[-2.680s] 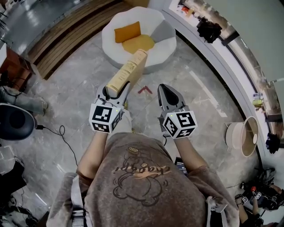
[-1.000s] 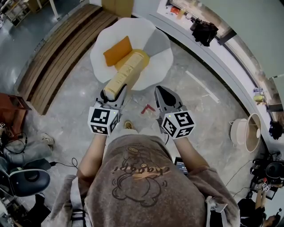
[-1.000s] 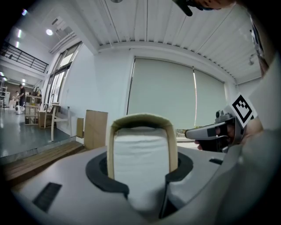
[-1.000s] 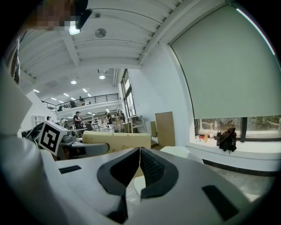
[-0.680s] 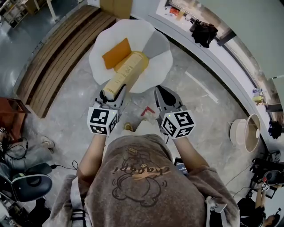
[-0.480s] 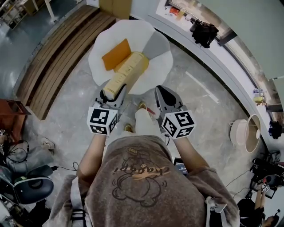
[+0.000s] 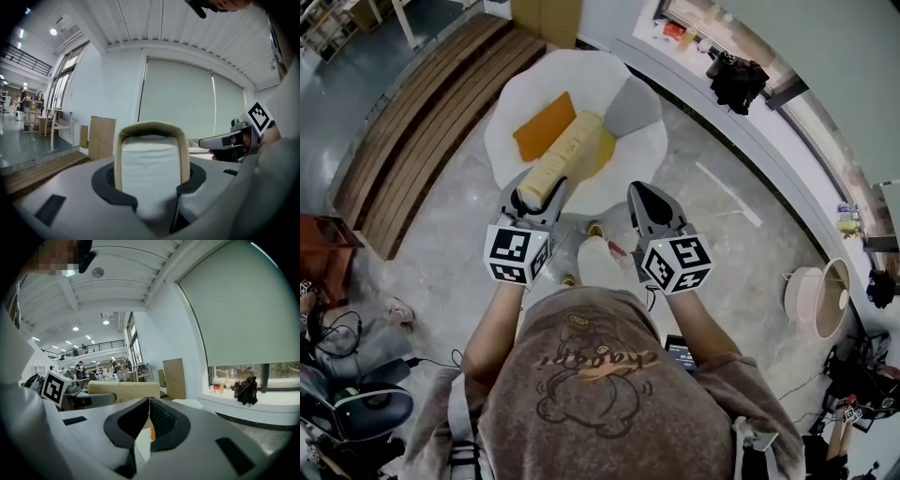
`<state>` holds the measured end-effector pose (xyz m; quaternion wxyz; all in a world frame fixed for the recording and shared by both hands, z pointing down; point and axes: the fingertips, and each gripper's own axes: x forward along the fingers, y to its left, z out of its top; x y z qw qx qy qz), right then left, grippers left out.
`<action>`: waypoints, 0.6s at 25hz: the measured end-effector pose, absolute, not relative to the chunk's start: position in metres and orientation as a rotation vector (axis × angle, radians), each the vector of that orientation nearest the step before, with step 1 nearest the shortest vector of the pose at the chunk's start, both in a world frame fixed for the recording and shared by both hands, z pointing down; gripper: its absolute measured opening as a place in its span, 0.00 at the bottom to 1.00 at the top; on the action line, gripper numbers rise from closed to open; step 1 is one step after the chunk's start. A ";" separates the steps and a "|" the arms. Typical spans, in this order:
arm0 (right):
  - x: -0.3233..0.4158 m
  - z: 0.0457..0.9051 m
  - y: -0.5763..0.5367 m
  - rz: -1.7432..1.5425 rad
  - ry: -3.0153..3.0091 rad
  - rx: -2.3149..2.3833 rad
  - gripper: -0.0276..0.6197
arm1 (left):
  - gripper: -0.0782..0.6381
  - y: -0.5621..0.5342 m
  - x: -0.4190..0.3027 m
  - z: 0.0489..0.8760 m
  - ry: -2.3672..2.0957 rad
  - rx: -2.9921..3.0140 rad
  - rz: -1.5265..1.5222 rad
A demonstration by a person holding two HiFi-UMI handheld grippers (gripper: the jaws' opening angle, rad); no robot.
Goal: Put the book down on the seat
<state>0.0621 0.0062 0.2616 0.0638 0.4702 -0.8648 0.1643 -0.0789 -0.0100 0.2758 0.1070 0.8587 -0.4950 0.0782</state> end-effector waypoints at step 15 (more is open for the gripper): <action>0.094 0.250 -0.129 0.521 -2.676 1.302 0.07 | 0.40 -0.137 -0.035 0.270 -1.499 2.492 0.262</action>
